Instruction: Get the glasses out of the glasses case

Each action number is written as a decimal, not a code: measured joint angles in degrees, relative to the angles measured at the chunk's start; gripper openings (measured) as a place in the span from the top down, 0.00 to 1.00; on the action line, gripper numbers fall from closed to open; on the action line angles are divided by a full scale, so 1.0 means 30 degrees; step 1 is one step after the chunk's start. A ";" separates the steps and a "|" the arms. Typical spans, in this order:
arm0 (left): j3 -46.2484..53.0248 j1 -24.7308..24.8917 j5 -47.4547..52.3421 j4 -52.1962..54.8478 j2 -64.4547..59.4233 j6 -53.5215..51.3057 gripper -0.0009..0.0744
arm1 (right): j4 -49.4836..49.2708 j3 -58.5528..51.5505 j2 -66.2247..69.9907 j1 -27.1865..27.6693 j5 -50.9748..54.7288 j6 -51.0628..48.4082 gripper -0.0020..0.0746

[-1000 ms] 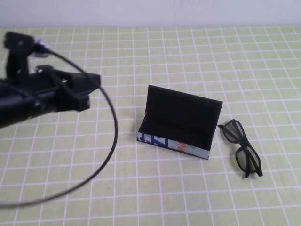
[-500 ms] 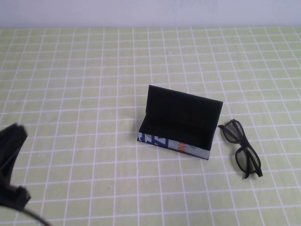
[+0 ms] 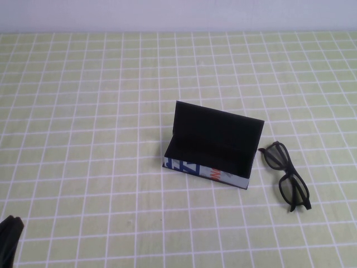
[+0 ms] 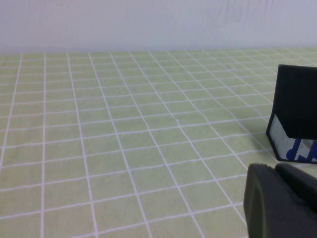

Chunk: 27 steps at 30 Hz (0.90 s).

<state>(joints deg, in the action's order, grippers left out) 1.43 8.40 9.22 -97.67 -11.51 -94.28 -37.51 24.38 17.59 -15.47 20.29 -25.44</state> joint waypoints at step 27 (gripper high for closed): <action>0.0000 0.0000 0.0000 -0.0299 0.0000 0.0000 0.99 | 0.3313 -0.2063 -0.0434 0.0826 -0.2227 -0.0151 0.99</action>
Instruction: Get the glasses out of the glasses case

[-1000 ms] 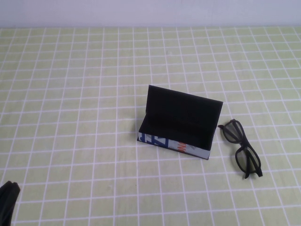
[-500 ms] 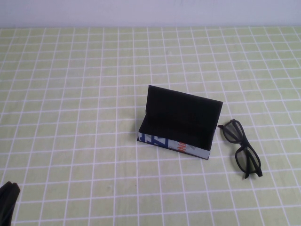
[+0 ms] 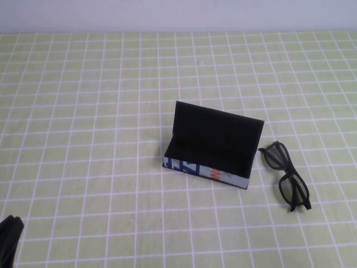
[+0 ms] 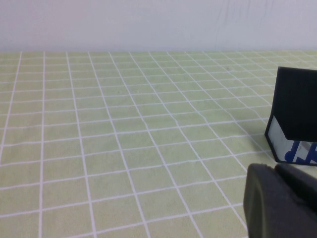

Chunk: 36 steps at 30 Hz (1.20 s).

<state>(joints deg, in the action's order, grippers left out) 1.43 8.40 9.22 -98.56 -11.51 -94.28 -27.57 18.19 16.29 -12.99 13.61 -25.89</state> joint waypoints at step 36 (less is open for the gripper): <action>0.0000 0.0000 0.0035 0.0000 0.0000 0.0000 0.99 | 0.3556 -0.6600 -0.5568 0.3069 -0.0710 0.4365 0.99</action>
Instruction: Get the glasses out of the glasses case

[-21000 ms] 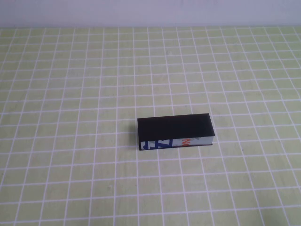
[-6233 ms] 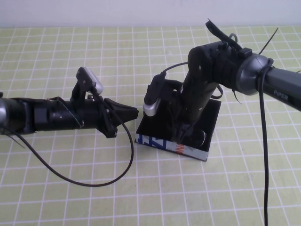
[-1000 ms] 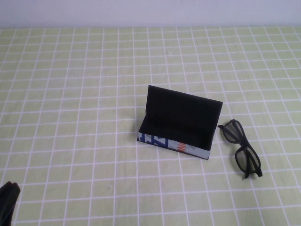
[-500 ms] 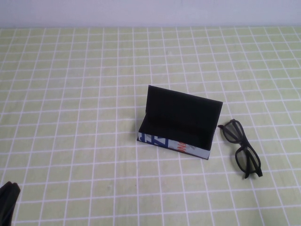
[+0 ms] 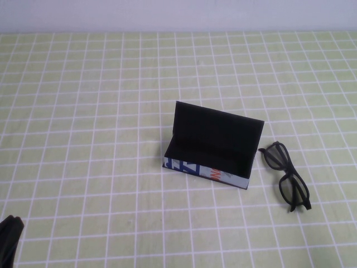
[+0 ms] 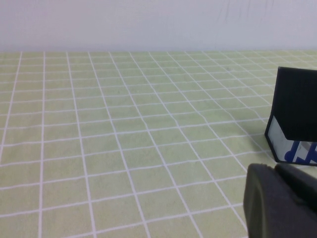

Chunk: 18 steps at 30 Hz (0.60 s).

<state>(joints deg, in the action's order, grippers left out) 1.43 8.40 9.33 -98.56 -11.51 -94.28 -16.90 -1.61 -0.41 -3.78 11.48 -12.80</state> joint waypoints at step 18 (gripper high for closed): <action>0.0000 0.0000 0.0000 0.0000 0.0000 0.0000 0.99 | 0.2166 0.0000 0.0000 0.0028 0.2134 0.2988 0.99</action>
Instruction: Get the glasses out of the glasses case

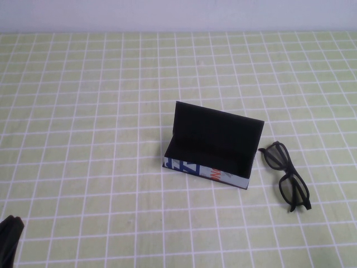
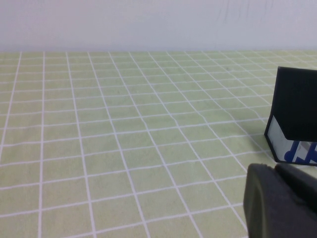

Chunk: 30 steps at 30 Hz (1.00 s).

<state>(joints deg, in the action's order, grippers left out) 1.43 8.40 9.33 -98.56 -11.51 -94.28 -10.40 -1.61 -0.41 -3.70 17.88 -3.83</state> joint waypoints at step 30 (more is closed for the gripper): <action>-0.0043 0.0000 -0.3453 2.7765 0.2599 2.7377 0.99 | -0.0033 0.0000 0.0000 0.0045 0.0000 0.0000 1.00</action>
<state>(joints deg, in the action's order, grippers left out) 1.30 8.40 -1.03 -15.27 -3.72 -12.15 -10.50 -1.61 -0.41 -3.57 17.88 -3.83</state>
